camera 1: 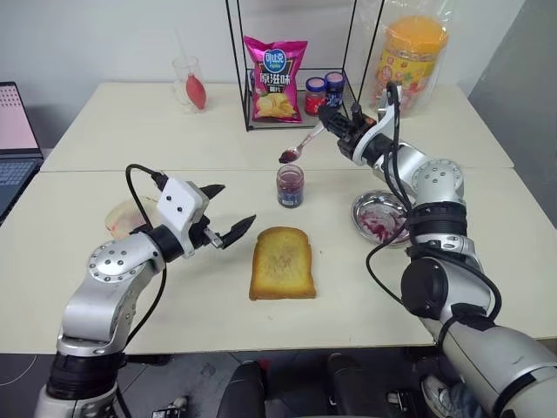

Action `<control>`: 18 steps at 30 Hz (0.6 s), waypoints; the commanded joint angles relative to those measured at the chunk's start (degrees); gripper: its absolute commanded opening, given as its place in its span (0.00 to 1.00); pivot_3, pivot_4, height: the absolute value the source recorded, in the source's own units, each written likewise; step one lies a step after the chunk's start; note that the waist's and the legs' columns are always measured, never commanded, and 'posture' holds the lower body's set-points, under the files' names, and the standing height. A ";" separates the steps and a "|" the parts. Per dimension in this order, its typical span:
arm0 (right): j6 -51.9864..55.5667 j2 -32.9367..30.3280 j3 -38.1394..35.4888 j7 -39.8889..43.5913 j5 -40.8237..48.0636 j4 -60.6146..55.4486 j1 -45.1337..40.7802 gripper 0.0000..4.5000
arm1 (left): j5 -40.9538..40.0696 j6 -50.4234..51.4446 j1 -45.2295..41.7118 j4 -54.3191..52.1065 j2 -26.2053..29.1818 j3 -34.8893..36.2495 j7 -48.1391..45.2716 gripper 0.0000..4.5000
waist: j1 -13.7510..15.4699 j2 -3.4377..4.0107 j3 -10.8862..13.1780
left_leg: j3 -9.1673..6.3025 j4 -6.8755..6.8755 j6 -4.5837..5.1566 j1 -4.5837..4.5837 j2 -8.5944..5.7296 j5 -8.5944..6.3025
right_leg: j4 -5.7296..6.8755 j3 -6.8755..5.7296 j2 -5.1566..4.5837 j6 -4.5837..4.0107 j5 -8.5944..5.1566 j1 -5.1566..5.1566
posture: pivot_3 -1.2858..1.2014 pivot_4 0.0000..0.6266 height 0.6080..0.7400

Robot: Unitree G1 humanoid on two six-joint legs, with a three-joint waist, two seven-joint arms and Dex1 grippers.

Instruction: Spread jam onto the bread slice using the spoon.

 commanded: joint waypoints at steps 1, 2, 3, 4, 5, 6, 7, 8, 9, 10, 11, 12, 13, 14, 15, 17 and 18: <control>8.56 1.51 1.27 -3.61 7.93 -16.49 5.04 0.01 | -3.36 -0.62 5.27 -5.88 2.75 4.72 -3.81 1.00 | 0.00 -0.01 0.00 | -0.02 0.00 0.00 -0.03 0.05 0.00 | -0.01 -0.02 0.01 -0.01 0.00 -0.01 | 0.52 0.24 1.00; 9.63 1.83 1.60 -4.49 8.88 -18.78 6.31 0.01 | -3.59 -0.58 6.65 -6.43 3.23 5.19 -4.35 1.00 | 0.00 -0.01 -0.01 | -0.02 0.00 0.00 -0.02 0.02 0.00 | 0.00 -0.03 0.00 -0.03 -0.02 -0.01 | 0.52 0.24 1.00; 10.67 2.13 2.35 -5.08 9.71 -21.59 8.03 0.01 | -3.54 -0.94 8.80 -6.84 3.79 5.85 -5.08 1.00 | -0.01 -0.01 0.00 | -0.04 0.01 0.00 -0.01 0.03 0.00 | 0.00 -0.03 0.00 -0.03 -0.02 0.00 | 0.52 0.24 1.00; 11.38 2.37 2.82 -5.70 10.43 -23.58 9.22 0.01 | -3.53 -1.20 10.26 -7.10 4.18 6.32 -5.52 1.00 | -0.01 0.00 0.00 | -0.04 0.01 0.00 -0.02 0.02 0.00 | 0.00 -0.03 0.00 -0.04 -0.02 0.00 | 0.52 0.24 1.00; 11.91 2.80 3.05 -6.51 11.20 -25.21 10.26 0.01 | -3.38 -1.51 11.60 -7.33 4.45 6.73 -5.89 1.00 | -0.05 -0.01 -0.01 | -0.04 0.03 0.00 -0.01 0.02 0.00 | 0.01 -0.02 0.01 -0.04 -0.03 -0.01 | 0.52 0.24 1.00; 12.28 3.50 3.84 -7.21 11.75 -27.20 11.84 0.01 | -3.22 -1.83 13.08 -7.89 4.67 6.97 -6.27 1.00 | -0.05 0.00 0.00 | -0.02 0.04 0.01 0.00 0.06 0.00 | 0.00 0.00 0.04 -0.06 -0.04 0.00 | 0.52 0.24 1.00; 12.46 4.00 4.33 -7.79 12.15 -28.46 12.85 0.01 | -3.16 -2.03 13.94 -8.27 4.81 7.07 -6.44 1.00 | -0.06 0.00 0.00 | -0.01 0.04 0.01 0.01 0.04 0.01 | 0.00 0.01 0.04 -0.11 -0.07 0.00 | 0.52 0.24 1.00; 12.50 4.48 4.86 -8.32 12.43 -29.47 13.81 0.01 | -2.96 -2.34 14.69 -8.55 4.85 7.08 -6.51 1.00 | -0.07 0.00 0.00 | -0.01 0.04 0.02 0.01 0.06 0.01 | 0.01 0.01 0.04 -0.14 -0.09 0.00 | 0.52 0.24 1.00; 12.44 4.72 5.23 -8.75 12.67 -30.00 14.32 0.01 | -2.87 -2.50 15.00 -8.63 4.89 7.08 -6.55 1.00 | -0.10 0.00 0.00 | -0.01 0.05 0.03 0.01 0.08 0.02 | 0.01 0.00 0.06 -0.17 -0.11 0.00 | 0.52 0.24 1.00; 12.28 5.10 6.12 -8.88 12.56 -30.78 15.37 0.01 | -2.67 -2.89 15.50 -8.78 4.94 6.95 -6.73 1.00 | -0.12 0.00 0.00 | -0.01 0.06 0.06 0.02 0.10 0.04 | 0.02 0.00 0.10 -0.17 -0.12 0.00 | 0.52 0.24 1.00; 12.29 5.75 7.00 -9.25 12.59 -31.48 16.71 0.01 | -2.41 -3.39 16.13 -9.03 4.88 6.82 -6.88 1.00 | -0.12 -0.01 0.00 | -0.01 0.06 0.08 0.03 0.11 0.05 | 0.02 0.00 0.12 -0.17 -0.12 0.00 | 0.52 0.24 1.00; 12.51 6.06 8.87 -8.73 12.19 -32.84 18.78 0.01 | -2.17 -3.95 16.99 -9.53 4.87 6.63 -7.15 1.00 | -0.13 0.00 -0.01 | -0.01 0.06 0.08 0.04 0.13 0.06 | 0.02 0.00 0.13 -0.16 -0.12 0.00 | 0.52 0.24 1.00; 12.62 6.22 10.21 -8.35 11.94 -33.80 20.23 0.01 | -2.02 -4.36 17.60 -9.88 4.87 6.51 -7.33 1.00 | -0.14 -0.02 -0.02 | -0.01 0.06 0.08 0.04 0.13 0.06 | 0.01 0.00 0.13 -0.16 -0.12 0.00 | 0.52 0.24 1.00; 12.47 6.45 11.80 -7.87 11.46 -34.64 22.07 0.01 | -2.08 -4.49 18.22 -10.37 4.69 6.49 -7.38 1.00 | -0.14 -0.03 -0.03 | -0.01 0.05 0.09 0.04 0.14 0.06 | 0.00 0.01 0.14 -0.17 -0.13 0.00 | 0.52 0.24 1.00; 12.16 6.54 13.07 -7.31 11.11 -35.23 23.47 0.01 | -2.17 -4.61 18.69 -10.71 4.60 6.47 -7.41 1.00 | -0.14 -0.03 -0.03 | -0.01 0.04 0.08 0.05 0.15 0.05 | -0.01 0.01 0.14 -0.21 -0.15 0.01 | 0.52 0.24 1.00; 11.14 5.97 15.71 -5.76 10.02 -35.98 25.60 0.01 | -2.31 -4.73 19.39 -11.06 4.67 6.48 -7.47 1.00 | -0.14 -0.03 -0.02 | -0.01 0.01 0.08 0.03 0.15 0.05 | -0.01 0.01 0.14 -0.25 -0.16 -0.01 | 0.52 0.24 1.00; 10.70 5.76 16.44 -5.24 9.80 -36.01 26.22 0.01 | -2.26 -4.81 19.72 -11.06 4.78 6.53 -7.51 1.00 | -0.14 -0.02 -0.02 | -0.01 0.01 0.08 0.03 0.16 0.05 | -0.01 0.00 0.14 -0.24 -0.16 -0.02 | 0.52 0.24 1.00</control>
